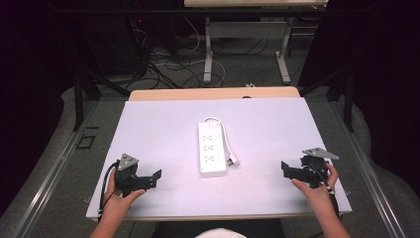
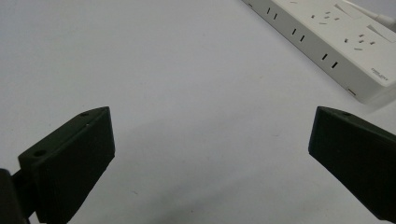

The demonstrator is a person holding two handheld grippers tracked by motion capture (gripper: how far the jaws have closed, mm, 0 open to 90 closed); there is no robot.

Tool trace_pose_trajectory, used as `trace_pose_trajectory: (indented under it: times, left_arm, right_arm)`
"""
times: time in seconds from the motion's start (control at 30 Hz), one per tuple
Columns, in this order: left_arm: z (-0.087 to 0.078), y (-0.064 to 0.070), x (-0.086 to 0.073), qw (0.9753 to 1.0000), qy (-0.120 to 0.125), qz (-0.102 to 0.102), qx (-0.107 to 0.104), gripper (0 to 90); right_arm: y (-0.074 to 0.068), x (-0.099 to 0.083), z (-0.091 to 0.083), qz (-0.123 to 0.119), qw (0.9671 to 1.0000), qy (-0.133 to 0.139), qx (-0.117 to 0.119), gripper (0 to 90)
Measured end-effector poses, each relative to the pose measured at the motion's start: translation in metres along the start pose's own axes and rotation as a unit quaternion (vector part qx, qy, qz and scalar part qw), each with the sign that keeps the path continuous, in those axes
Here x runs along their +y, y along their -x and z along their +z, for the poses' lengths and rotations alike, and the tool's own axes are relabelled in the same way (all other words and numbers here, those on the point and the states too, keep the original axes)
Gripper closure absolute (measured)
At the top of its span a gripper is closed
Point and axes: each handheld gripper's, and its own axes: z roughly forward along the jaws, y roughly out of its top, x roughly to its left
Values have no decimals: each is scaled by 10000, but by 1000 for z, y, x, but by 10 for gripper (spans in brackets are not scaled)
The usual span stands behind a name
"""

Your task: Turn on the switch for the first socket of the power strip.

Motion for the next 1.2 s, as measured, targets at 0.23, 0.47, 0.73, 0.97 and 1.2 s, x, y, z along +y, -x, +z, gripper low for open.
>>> trace_pose_trajectory:
  times: [0.23,0.47,0.73,0.97,1.2]
  left_arm:
    - [-1,1,1,10000,80,14,-38,3]
    - [-3,1,0,10000,63,-33,-46,3]
    - [-5,3,-1,10000,61,-8,-27,6]
    - [-6,4,-1,10000,69,4,-9,17]
    - [-6,4,-2,10000,77,11,-5,22]
  right_arm:
    - [-5,1,1,-69,10000,-36,53,25]
    - [-15,2,1,-38,10000,-15,42,25]
    - [-29,5,-2,-134,9999,-33,53,41]
    - [-38,9,-2,-161,9995,-109,267,84]
    - [-47,13,-3,-227,9987,-137,430,147]
